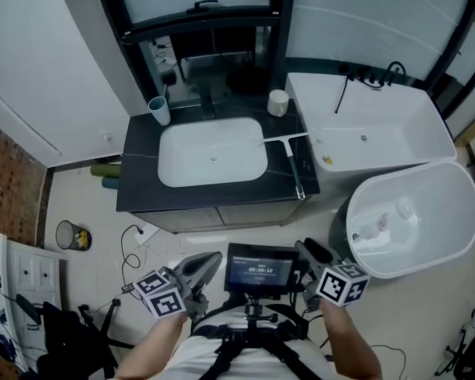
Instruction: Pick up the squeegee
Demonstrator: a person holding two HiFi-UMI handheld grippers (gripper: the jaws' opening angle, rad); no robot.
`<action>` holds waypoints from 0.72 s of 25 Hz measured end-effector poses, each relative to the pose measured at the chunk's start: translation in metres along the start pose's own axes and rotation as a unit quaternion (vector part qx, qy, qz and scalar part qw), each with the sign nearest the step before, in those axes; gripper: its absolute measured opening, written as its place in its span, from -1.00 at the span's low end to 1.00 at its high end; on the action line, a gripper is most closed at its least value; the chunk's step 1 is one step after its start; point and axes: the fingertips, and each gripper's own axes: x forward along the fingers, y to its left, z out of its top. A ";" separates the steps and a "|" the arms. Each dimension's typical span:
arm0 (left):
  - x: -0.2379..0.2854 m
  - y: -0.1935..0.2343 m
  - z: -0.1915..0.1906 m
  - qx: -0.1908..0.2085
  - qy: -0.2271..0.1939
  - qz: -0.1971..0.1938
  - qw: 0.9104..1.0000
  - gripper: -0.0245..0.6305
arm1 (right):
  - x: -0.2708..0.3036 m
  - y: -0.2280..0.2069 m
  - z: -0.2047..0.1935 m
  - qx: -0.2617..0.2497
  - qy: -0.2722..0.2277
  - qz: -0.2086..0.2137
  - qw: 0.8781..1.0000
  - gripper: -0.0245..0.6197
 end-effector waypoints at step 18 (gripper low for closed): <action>-0.013 0.025 0.026 0.005 -0.013 0.012 1.000 -0.94 | 0.035 0.018 0.011 0.002 -0.011 0.016 1.000 -0.45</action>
